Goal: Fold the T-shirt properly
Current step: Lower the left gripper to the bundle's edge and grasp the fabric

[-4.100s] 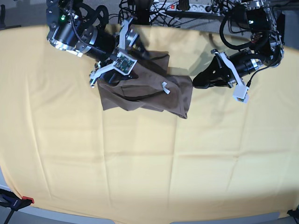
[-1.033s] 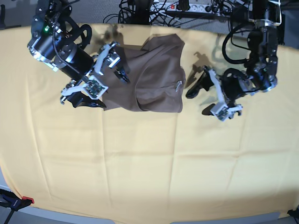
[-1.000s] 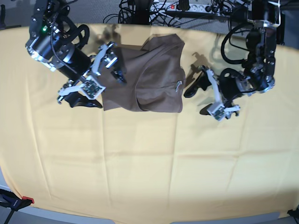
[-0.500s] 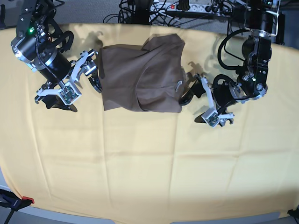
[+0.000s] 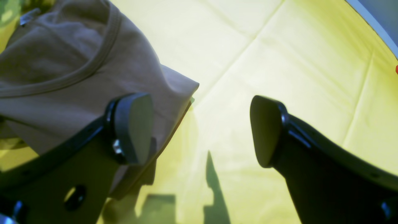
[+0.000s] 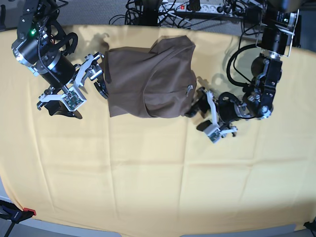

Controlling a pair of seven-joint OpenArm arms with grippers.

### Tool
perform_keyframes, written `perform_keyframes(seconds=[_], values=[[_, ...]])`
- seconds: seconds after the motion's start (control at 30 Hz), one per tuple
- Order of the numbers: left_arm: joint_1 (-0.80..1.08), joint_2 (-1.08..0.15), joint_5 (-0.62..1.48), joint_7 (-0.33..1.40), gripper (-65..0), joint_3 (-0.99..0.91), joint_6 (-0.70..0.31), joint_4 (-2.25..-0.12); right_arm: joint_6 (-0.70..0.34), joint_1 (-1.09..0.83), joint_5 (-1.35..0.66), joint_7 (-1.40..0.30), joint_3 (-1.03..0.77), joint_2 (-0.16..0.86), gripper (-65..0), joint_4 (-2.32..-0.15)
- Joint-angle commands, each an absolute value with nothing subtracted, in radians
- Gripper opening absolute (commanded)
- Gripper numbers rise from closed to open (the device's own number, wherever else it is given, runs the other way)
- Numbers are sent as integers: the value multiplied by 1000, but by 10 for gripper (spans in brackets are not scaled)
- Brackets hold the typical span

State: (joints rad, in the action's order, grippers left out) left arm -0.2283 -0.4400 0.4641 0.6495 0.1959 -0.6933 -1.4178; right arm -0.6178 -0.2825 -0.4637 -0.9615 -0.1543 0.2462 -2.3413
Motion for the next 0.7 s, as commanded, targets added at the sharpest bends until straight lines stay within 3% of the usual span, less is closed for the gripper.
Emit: perform_keyframes(seconds=[0.0,0.23,0.4,0.67], values=[[-265,-452,480,640,-234,202,-698,-1432,-617,-275,-473,-936,-159,252,-157,-2356],[-286,-452,498,654,-230,229,-698,-1432,-617,-289,-471,-936,-159,252,-157,-2356],[-334,-469,703,885,-230,229,-698,-1468,-617,-291,-471,-935,-159,252,-157,-2356],[-360,-498,873,1034,-230,229,-698,-1475,-617,-291,-471,-928,-159,252,-157,-2356]])
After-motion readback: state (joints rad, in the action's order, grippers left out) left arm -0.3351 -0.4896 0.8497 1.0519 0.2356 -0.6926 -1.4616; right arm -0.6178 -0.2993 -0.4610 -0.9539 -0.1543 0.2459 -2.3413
